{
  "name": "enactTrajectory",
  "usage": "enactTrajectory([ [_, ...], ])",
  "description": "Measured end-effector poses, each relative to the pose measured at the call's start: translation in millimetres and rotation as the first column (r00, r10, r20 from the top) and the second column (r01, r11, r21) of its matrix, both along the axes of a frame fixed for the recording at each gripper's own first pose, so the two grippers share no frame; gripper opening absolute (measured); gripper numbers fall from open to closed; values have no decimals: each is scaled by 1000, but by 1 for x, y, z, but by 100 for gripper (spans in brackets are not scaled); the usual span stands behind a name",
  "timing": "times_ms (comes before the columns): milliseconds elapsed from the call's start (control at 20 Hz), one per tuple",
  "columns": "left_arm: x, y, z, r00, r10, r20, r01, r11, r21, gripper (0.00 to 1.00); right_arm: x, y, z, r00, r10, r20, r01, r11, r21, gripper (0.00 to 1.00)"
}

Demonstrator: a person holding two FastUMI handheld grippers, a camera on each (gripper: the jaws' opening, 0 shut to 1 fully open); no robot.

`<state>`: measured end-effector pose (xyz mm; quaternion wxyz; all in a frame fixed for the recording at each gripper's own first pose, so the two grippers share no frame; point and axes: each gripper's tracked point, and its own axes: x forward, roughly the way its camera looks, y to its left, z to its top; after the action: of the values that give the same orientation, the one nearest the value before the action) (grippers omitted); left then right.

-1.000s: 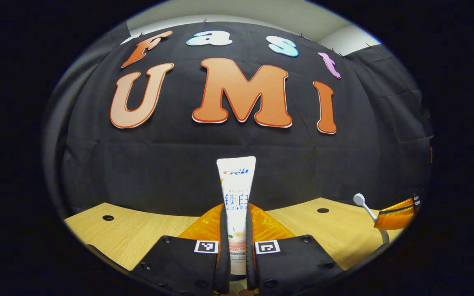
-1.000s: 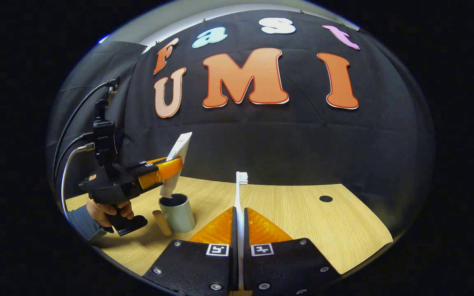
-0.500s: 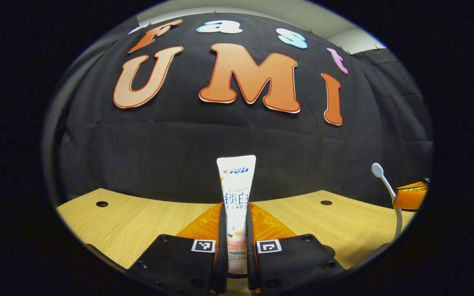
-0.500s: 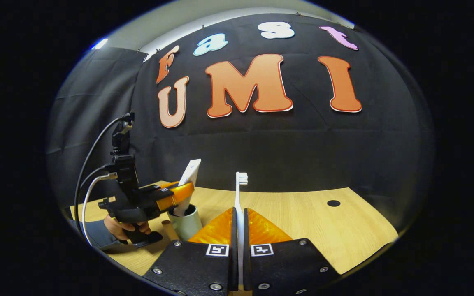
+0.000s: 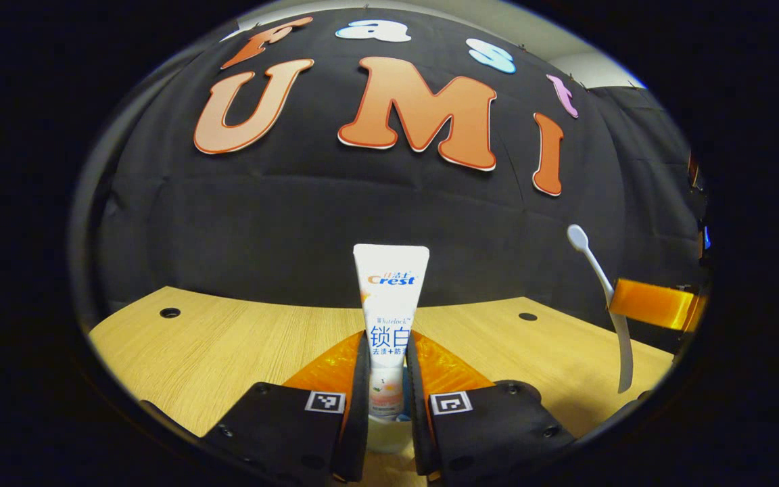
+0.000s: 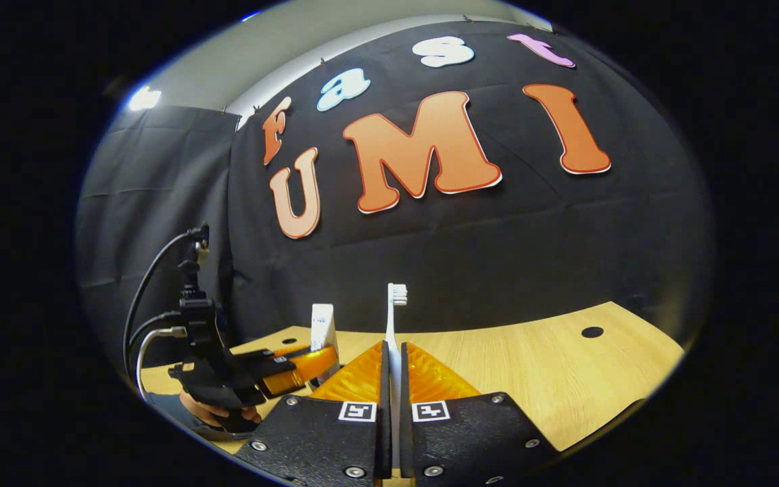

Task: Put the toothbrush and toothpaste on the desktop into the cup, then pick up the cup and place it on the coaster on the desktop.

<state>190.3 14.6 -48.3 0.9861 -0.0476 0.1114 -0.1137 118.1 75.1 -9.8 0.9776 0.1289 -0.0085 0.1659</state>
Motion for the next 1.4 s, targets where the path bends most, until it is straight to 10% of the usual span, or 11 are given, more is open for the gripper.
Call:
enactTrajectory([
  [600, -30, 14, 0, 999, -25, -41, 24, 1000, -7, 49, 33, 48, 27, 986, 65, 150, -94, 977, 191, 5],
  [950, -55, 46, 10, 998, 48, -32, -47, 999, 22, 90, 41, 74, 43, 958, 74, 277, -137, 967, 213, 5],
  [1400, -68, 76, 12, 994, 104, -25, -103, 994, 43, 90, 82, 103, 20, 962, 67, 266, -132, 963, 236, 5],
])
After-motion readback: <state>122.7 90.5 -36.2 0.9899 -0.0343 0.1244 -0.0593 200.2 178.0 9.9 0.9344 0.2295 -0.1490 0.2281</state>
